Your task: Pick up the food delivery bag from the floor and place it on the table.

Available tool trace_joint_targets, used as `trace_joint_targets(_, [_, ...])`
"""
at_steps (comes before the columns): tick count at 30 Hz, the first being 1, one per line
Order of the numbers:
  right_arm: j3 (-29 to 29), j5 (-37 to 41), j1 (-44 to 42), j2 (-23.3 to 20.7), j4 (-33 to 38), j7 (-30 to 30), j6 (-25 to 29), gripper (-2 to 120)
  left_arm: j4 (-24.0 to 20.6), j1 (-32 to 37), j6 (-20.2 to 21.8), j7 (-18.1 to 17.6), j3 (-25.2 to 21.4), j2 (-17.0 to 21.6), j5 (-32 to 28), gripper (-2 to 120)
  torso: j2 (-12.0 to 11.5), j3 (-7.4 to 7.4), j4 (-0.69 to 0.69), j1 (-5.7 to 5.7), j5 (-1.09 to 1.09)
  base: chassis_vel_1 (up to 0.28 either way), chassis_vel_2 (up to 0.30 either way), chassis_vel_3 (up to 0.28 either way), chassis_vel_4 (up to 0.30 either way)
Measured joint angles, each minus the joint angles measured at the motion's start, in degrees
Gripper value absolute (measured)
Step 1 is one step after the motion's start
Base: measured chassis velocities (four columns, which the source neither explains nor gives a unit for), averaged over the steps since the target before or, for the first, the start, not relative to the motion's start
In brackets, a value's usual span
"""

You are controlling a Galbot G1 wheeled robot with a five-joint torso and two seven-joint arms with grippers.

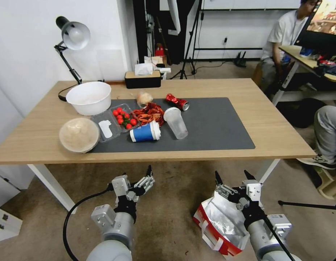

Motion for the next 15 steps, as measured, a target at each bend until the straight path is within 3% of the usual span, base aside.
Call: trace_joint_targets(15, [-0.17,-0.37,0.08,0.02,-0.26,-0.22,0.03,100,-0.41,0.29,0.89,-0.1,-0.15,-0.05,0.81,100,-4.51,-2.54,0.0,-1.98,0.0,0.0,0.0,0.0,0.0])
